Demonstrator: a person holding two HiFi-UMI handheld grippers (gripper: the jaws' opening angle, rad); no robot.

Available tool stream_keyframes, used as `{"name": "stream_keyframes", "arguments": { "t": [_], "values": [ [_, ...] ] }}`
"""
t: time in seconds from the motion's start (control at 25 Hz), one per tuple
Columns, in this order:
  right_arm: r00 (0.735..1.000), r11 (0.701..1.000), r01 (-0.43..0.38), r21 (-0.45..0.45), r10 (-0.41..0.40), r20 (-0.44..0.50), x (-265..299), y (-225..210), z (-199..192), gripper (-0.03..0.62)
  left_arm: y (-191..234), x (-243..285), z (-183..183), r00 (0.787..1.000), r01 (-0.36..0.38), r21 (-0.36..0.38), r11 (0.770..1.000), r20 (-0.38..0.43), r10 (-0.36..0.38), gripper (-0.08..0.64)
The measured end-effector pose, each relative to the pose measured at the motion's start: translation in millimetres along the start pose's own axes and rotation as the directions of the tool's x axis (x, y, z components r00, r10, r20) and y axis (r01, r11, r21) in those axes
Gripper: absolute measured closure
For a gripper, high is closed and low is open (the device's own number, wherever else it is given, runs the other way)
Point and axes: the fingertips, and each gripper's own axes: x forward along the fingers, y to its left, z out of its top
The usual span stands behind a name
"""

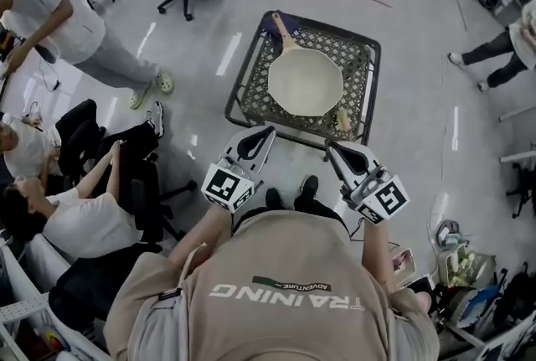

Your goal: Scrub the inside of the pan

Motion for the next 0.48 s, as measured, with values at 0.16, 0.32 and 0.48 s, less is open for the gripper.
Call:
{"name": "stream_keyframes", "arguments": {
  "t": [0.16, 0.32, 0.48],
  "values": [
    [0.998, 0.998, 0.056, 0.001, -0.056, -0.007, -19.4, -3.9, -2.8, 0.575, -15.5, -6.7, 1.1, 1.0, -0.012, 0.004, 1.0, -0.002, 0.012, 0.543],
    [0.998, 0.998, 0.052, -0.024, -0.052, -0.021, -41.5, 1.4, -12.3, 0.574, -34.4, -12.9, -8.8, 0.999, -0.042, -0.003, 0.999, -0.022, 0.042, 0.543],
    [0.995, 0.996, 0.041, -0.079, -0.048, -0.092, -68.9, 5.4, -35.8, 0.574, -59.2, -17.0, -21.3, 0.994, -0.107, -0.026, 0.994, -0.04, 0.106, 0.543]
  ]
}}
